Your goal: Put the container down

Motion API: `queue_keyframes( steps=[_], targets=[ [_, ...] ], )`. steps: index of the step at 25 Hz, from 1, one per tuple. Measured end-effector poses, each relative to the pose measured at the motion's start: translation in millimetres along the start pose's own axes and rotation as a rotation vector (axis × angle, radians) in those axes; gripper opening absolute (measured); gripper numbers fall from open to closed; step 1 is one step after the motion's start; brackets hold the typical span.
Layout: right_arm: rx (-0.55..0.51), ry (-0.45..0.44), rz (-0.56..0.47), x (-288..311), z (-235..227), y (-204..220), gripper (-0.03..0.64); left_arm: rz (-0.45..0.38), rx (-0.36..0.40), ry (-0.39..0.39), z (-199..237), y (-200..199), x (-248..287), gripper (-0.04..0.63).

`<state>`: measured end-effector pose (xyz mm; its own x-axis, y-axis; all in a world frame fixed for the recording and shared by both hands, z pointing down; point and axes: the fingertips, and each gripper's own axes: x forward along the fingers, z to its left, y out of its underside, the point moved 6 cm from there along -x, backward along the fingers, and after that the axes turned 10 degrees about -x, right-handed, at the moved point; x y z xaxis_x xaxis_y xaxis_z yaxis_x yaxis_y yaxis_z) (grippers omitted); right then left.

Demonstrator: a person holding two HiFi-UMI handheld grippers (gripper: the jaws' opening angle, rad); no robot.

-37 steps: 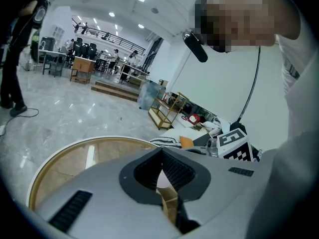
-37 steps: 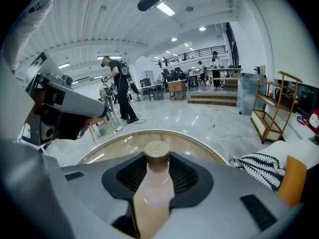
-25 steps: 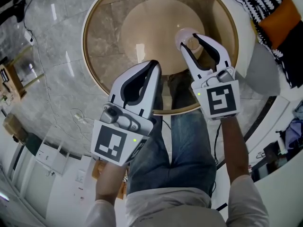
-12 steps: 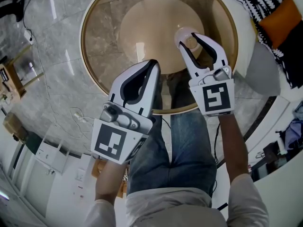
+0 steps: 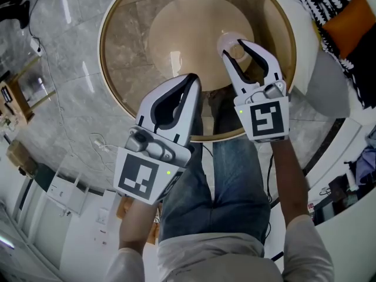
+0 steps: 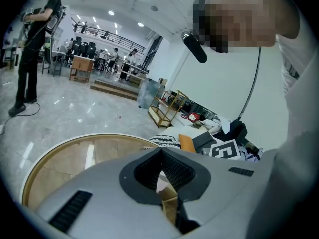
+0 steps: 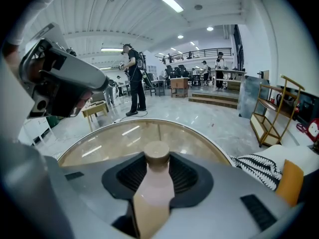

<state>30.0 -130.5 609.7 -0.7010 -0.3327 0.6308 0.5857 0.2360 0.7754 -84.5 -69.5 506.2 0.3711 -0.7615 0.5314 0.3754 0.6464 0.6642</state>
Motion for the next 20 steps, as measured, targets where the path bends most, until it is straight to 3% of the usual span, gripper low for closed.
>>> queue_keyframes(
  steps=[20],
  targets=[
    [-0.054,0.024,-0.020,-0.1,8.9,6.7,0.150,0.011,0.004,0.005,-1.9,3.7,-7.0,0.018]
  ],
)
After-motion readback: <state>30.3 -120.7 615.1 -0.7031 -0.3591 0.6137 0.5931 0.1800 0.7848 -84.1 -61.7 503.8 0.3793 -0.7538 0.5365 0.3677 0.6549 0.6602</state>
